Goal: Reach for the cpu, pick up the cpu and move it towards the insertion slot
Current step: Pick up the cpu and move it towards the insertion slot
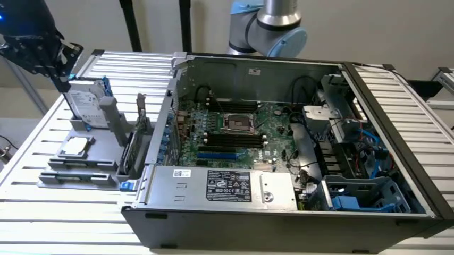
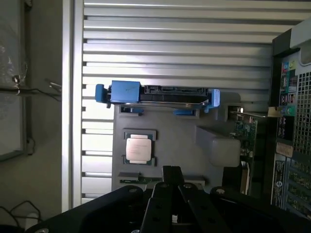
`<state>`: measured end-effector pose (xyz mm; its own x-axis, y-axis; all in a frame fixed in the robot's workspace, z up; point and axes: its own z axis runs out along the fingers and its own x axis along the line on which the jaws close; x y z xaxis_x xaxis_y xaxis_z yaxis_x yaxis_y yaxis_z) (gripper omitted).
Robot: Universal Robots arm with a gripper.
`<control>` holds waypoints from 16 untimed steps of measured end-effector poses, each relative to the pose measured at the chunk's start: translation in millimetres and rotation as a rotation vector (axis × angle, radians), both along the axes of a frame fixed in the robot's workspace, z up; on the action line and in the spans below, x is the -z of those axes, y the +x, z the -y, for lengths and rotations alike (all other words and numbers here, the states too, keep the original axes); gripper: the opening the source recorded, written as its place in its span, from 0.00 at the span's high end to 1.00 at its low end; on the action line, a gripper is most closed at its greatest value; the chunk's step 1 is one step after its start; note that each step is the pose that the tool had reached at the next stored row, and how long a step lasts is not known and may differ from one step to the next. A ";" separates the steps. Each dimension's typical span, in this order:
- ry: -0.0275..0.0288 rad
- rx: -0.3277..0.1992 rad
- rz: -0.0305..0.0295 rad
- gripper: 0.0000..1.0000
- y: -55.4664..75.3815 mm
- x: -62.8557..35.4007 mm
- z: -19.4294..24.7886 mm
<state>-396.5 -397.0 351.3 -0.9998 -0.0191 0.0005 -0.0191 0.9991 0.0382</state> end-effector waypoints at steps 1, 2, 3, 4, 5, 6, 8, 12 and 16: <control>0.0000 0.000 0.0000 0.89 -3.4 0.5 0.0; -0.0001 0.000 -0.0001 0.89 -7.3 1.0 0.0; -0.0001 0.000 -0.0001 0.89 -11.3 1.4 0.1; 0.0000 0.000 -0.0001 0.89 -15.6 1.8 0.3; -0.0001 0.000 -0.0001 0.89 -19.4 2.1 0.5; -0.0001 0.000 -0.0001 0.89 -23.1 2.4 0.8; 0.0000 0.000 0.0000 0.89 -30.7 3.1 1.6; 0.0000 0.000 -0.0002 0.89 -38.9 3.6 2.7; 0.0000 0.000 0.0001 0.89 -39.0 3.7 2.7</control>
